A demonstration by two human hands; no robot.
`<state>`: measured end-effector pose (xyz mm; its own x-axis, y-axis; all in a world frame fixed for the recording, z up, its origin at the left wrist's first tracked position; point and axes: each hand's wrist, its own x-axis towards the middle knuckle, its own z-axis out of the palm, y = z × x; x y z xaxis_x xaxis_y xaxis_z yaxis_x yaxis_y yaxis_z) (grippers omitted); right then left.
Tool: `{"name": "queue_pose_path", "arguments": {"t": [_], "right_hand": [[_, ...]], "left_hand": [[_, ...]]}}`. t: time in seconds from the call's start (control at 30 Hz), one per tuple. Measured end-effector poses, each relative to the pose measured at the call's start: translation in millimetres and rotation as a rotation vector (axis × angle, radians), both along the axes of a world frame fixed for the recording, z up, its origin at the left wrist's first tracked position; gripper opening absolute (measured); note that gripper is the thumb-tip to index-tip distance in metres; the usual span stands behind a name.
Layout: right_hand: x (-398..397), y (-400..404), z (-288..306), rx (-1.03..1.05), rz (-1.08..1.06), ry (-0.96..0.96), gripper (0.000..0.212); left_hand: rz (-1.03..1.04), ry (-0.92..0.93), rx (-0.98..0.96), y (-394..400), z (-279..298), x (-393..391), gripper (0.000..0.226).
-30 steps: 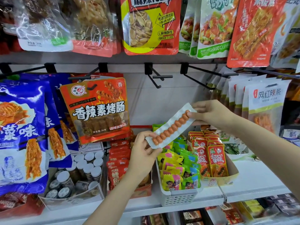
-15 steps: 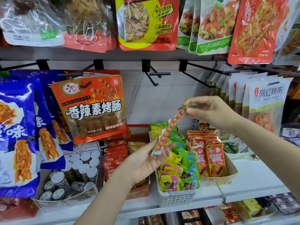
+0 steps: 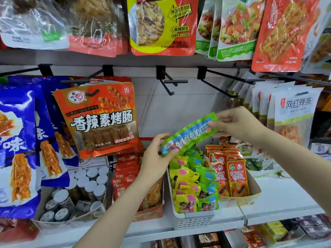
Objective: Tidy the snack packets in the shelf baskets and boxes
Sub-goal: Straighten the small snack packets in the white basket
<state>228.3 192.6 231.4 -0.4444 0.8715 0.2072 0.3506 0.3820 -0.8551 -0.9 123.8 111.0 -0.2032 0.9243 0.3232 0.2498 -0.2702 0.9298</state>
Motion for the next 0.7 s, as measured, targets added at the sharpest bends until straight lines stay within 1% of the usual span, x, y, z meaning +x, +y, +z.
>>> {"name": "queue_pose_path", "arguments": {"t": [0.03, 0.1, 0.17, 0.2, 0.27, 0.4, 0.5, 0.57, 0.6, 0.63, 0.67, 0.7], "right_hand": [[0.2, -1.0, 1.0, 0.027, -0.048, 0.049, 0.010], [3.6, -0.3, 0.8, 0.104, -0.148, 0.102, 0.012], [6.3, -0.5, -2.5, 0.209, -0.208, 0.066, 0.020], [6.9, 0.0, -5.6, 0.253, -0.228, 0.033, 0.022], [7.7, 0.7, -10.0, 0.292, -0.246, -0.002, 0.022], [2.3, -1.4, -13.4, 0.251, -0.195, -0.002, 0.022], [-6.3, -4.2, -20.6, 0.299, -0.157, -0.121, 0.018], [-12.0, -5.8, -26.3, 0.284, -0.114, -0.165, 0.008], [-14.2, -6.3, -28.8, 0.318, -0.102, -0.215, 0.010], [-17.1, -6.6, -31.4, 0.398, -0.114, -0.300, 0.021], [-20.5, -6.5, -32.9, 0.483, -0.123, -0.387, 0.027], [-23.9, -6.6, -33.8, 0.508, -0.135, -0.441, 0.022]], "left_hand": [[0.043, 0.072, -0.031, 2.8, -3.8, -1.7, 0.050], [0.085, 0.306, -0.094, 5.8, -12.8, -6.3, 0.057], [-0.007, 0.511, -0.117, 4.1, -20.3, -5.5, 0.059], [-0.061, 0.555, -0.131, 3.3, -23.1, -3.4, 0.060], [-0.114, 0.590, -0.163, 3.5, -26.3, 0.6, 0.061], [-0.129, 0.596, -0.165, -1.5, -30.5, 0.8, 0.049], [-0.178, 0.575, -0.133, -12.1, -36.5, -2.6, 0.042], [-0.185, 0.567, -0.125, -15.6, -38.5, -5.0, 0.040], [-0.184, 0.565, -0.125, -16.4, -38.9, -6.2, 0.040], [-0.186, 0.562, -0.126, -17.2, -39.1, -6.9, 0.040], [-0.192, 0.560, -0.127, -17.7, -39.2, -7.6, 0.039], [-0.197, 0.561, -0.130, -18.2, -39.6, -8.3, 0.039]]}}
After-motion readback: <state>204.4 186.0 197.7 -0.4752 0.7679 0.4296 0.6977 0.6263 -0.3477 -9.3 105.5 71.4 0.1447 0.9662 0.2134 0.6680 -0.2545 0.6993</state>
